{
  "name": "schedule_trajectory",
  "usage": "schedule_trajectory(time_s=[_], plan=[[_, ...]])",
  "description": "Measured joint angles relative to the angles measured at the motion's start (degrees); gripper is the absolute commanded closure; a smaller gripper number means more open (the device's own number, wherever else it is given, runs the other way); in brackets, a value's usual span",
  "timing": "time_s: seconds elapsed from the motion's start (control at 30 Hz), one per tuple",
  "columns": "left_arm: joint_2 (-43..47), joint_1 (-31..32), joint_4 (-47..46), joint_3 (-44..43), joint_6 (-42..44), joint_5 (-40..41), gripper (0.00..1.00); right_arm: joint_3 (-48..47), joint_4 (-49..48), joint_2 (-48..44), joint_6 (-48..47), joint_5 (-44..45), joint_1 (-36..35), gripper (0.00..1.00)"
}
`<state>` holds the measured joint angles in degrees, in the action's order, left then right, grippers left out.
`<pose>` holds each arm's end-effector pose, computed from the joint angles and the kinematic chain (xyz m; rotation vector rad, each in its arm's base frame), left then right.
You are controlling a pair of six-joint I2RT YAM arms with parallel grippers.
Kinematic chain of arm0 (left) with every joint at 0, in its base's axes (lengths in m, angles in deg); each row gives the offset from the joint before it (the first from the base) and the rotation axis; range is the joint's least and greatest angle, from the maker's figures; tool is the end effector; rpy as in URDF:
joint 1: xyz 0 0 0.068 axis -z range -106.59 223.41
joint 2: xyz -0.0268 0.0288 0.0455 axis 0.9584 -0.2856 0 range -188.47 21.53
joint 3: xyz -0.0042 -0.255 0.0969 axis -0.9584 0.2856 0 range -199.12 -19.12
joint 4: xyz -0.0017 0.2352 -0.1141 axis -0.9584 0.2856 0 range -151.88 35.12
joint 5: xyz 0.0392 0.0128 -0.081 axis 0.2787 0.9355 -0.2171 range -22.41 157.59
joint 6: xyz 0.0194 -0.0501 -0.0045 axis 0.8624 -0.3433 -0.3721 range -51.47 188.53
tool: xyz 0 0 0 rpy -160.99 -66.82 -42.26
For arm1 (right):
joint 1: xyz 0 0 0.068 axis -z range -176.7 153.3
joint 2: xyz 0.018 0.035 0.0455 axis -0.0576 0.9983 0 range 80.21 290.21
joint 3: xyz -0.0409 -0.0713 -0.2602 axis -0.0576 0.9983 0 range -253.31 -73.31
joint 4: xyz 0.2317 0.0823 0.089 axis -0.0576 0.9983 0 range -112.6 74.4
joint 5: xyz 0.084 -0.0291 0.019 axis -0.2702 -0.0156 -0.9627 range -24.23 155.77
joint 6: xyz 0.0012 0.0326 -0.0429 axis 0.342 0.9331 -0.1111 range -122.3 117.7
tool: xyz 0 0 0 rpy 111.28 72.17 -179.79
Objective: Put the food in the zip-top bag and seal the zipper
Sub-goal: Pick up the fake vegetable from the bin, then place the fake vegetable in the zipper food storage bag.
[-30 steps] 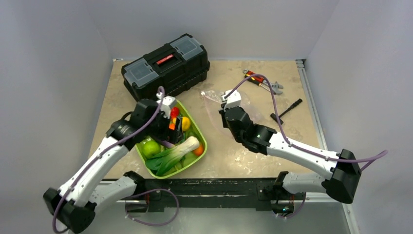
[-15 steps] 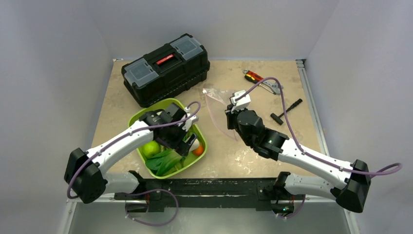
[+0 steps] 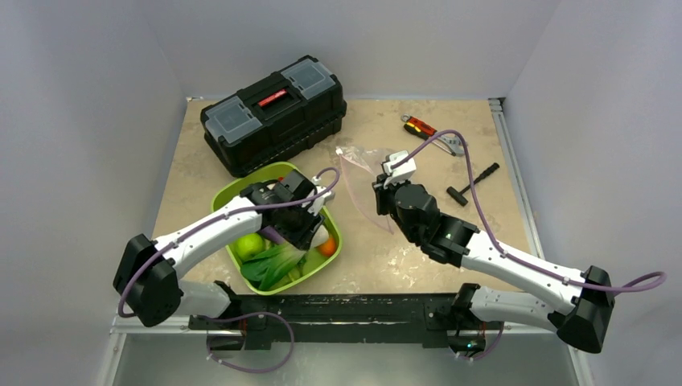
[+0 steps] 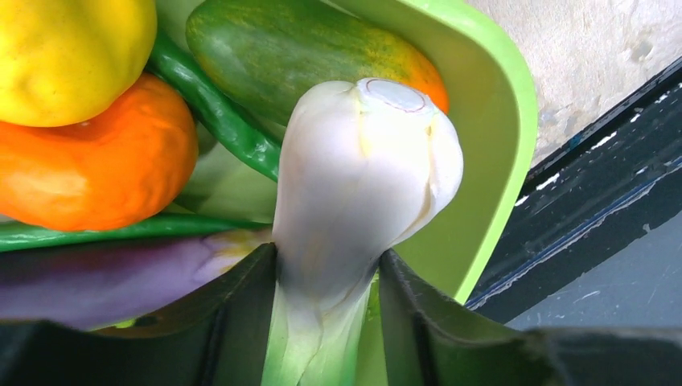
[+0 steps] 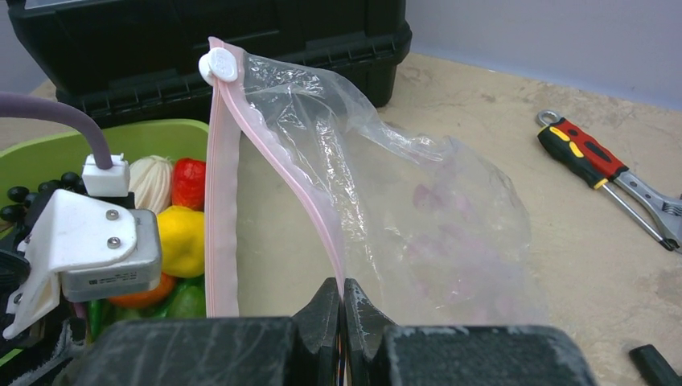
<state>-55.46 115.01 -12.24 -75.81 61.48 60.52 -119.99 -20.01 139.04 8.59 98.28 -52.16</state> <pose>0.1830 -0.1683 0.2393 0.8761 2.7125 -0.3679 0.1496 0.1837 0.3201 -0.3001 1.7726 0.3118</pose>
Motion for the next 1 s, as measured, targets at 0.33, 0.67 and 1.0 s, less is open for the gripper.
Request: schedule_trajectory(time_s=[0.33, 0.67, 1.0], plan=[[9.31, 0.04, -0.98, 2.21, -1.97, 2.73, 1.0, 0.04, -0.09, 0.13, -0.02, -0.57, -0.02, 1.0], [19.26, 0.04, 3.19, -4.35, -7.45, -3.8, 1.0, 0.04, -0.33, 2.05, -0.04, -0.81, -0.02, 1.0], [17.07, 0.09, 4.02, -13.53, -17.99, -13.2, 1.0, 0.04, -0.96, 4.15, -0.09, -1.97, -0.02, 1.0]])
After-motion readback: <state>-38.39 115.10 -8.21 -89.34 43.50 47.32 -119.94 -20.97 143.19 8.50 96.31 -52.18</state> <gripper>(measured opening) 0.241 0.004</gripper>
